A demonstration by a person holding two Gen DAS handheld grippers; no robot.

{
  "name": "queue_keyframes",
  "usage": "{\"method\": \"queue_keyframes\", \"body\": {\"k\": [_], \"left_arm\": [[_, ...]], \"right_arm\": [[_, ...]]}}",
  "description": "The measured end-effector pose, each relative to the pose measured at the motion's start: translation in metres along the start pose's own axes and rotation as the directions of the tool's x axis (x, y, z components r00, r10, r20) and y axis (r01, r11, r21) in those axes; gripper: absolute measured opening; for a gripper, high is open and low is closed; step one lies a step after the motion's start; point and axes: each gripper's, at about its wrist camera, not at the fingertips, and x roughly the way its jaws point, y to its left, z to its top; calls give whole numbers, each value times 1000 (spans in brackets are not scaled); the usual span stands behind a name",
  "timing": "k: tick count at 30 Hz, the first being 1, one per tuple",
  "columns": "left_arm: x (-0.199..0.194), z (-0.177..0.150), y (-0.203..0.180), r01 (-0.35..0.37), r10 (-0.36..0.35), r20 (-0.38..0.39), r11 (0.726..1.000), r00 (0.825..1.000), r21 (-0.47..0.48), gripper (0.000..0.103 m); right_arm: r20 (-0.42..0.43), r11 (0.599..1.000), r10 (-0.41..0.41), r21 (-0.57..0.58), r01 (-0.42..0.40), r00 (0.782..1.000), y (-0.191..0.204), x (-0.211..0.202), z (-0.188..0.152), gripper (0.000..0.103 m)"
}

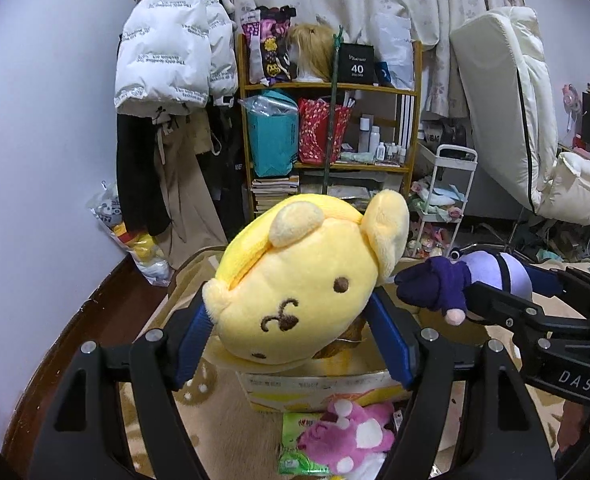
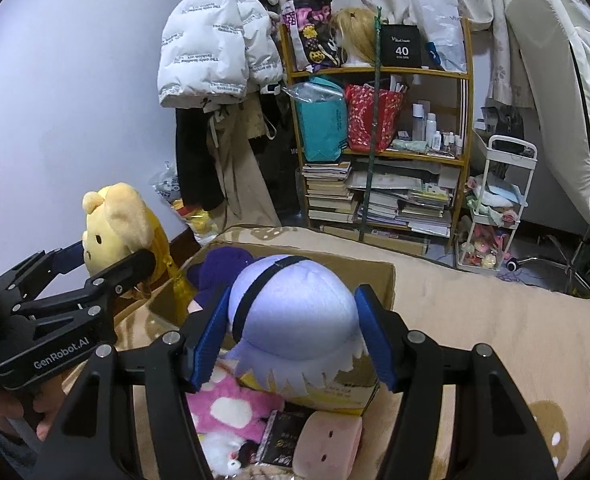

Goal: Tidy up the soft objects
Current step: 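Lift both held plushes and carry them over the open cardboard box, then open both grippers to drop the plushes into the box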

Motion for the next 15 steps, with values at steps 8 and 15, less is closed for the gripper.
{"method": "queue_keyframes", "body": {"k": [8, 15], "left_arm": [[33, -16, -3, 1, -1, -72, 1000, 997, 3, 76], [47, -30, -9, -7, 11, -104, 999, 994, 37, 80]], "right_arm": [[-42, 999, -28, 24, 29, 999, -21, 27, -14, 68], [-62, 999, 3, 50, 1, 998, -28, 42, -19, 69]]}}
